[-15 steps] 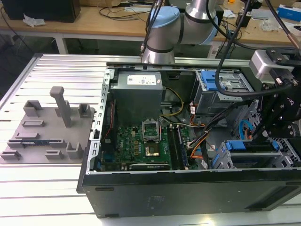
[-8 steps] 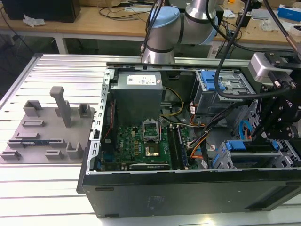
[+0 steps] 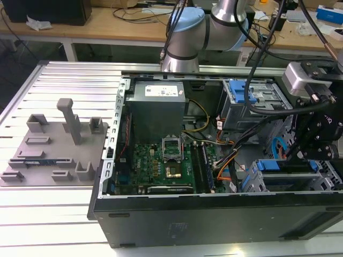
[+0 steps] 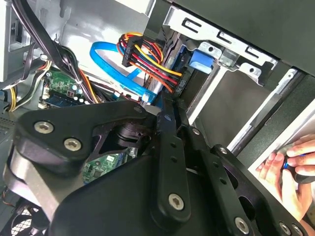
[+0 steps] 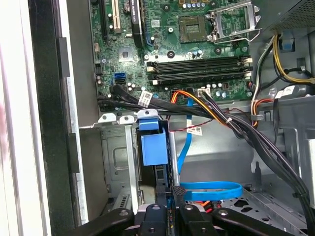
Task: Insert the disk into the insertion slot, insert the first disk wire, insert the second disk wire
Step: 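Insert the second disk wire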
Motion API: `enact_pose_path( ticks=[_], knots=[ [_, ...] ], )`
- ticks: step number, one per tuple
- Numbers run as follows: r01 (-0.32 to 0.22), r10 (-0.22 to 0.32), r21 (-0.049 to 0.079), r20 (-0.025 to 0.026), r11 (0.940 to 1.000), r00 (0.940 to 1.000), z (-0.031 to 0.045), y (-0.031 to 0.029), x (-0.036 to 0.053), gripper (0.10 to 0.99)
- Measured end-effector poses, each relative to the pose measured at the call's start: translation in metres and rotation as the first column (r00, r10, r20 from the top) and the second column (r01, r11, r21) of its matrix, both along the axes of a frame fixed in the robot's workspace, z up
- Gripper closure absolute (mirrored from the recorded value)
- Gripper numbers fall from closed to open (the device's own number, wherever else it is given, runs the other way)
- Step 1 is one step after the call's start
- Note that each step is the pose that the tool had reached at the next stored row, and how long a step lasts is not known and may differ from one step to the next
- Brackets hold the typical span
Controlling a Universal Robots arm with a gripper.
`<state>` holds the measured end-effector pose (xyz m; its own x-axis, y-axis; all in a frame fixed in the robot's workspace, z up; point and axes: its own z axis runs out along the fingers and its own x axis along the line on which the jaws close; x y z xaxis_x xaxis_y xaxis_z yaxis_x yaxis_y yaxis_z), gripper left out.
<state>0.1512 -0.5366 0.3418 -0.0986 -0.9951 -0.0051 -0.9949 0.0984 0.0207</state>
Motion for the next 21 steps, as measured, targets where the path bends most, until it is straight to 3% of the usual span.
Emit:
enact_pose_path(
  ticks=[10, 12, 13, 14, 16, 21],
  knots=[
    [-0.001, 0.001, 0.0, -0.0022, 1.0, 1.0, -0.0028, -0.0004, 0.0, 0.925],
    [-0.002, 0.002, 0.001, -0.0022, 1.0, 1.0, -0.0033, -0.0003, -0.001, 0.914],
    [-0.002, 0.002, 0.001, -0.0022, 1.0, 1.0, -0.0024, -0.0003, -0.0018, 0.855],
    [-0.002, 0.002, 0.0, -0.0021, 1.0, 1.0, -0.0006, -0.0001, -0.0022, 0.855],
    [-0.002, 0.002, -0.001, -0.0003, 1.0, 1.0, 0.0088, 0.002, -0.0032, 0.729],
    [-0.002, 0.002, -0.007, 0.007, 1.0, 1.0, 0.0301, 0.0121, -0.004, 0.729]
  ],
)
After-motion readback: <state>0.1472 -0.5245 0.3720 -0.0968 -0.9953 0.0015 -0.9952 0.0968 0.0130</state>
